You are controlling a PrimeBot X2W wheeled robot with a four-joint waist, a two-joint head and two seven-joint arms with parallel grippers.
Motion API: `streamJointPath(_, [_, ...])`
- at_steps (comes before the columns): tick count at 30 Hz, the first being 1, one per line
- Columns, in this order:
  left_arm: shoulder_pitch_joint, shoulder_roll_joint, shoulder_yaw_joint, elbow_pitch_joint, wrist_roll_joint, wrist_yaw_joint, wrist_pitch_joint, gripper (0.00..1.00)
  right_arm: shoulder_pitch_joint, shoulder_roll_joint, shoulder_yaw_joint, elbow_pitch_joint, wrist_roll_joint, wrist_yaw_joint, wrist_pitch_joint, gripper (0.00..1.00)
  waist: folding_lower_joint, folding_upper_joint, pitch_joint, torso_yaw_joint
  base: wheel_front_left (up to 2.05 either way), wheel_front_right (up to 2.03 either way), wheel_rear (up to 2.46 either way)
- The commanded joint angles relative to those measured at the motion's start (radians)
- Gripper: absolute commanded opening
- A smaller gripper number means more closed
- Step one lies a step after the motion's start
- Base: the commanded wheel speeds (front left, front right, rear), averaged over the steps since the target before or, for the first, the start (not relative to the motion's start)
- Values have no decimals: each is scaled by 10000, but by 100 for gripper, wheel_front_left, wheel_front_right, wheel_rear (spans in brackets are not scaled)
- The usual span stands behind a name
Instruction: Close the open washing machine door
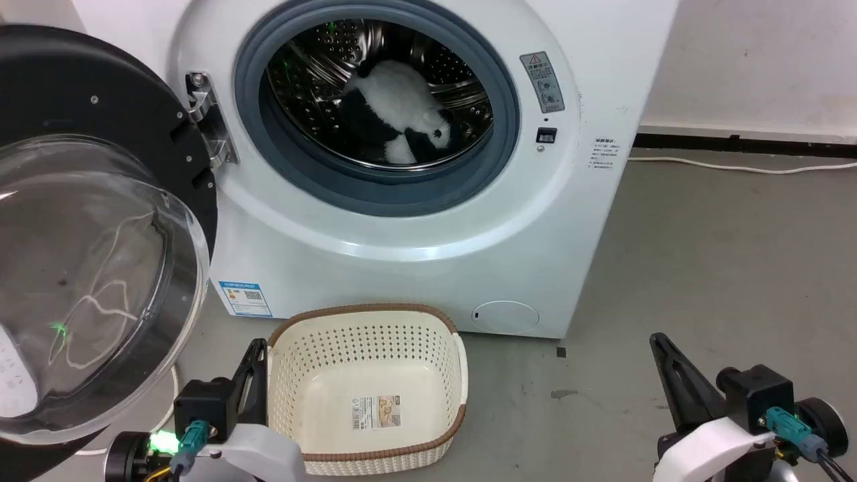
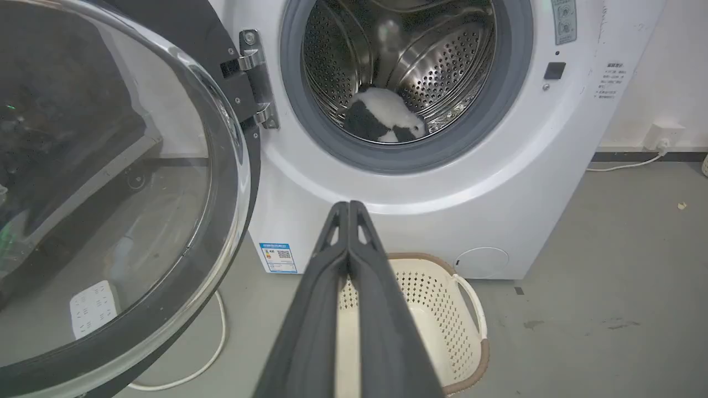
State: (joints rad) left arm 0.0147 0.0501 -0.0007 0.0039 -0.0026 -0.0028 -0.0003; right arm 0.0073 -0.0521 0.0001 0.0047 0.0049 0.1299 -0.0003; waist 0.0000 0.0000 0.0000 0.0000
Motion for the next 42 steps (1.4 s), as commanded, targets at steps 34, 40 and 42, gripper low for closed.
streamJointPath(34, [-147, 1, 7, -39, 26, 28, 3, 0, -73, 19, -1, -47, -49, 8, 3, 0, 0, 0, 0, 0, 0, 0, 0])
streamJointPath(40, [7, 0, -8, 12, -1, -3, -4, 100, 0, 0, 0, 6, 9, 0, -4, 100, 0, 0, 1, 0, 0, 0, 0])
streamJointPath(42, [-8, 1, -29, 14, 5, -8, -46, 100, 3, 0, -18, 9, 69, 0, -45, 100, 0, 0, 2, -2, 0, 0, 0])
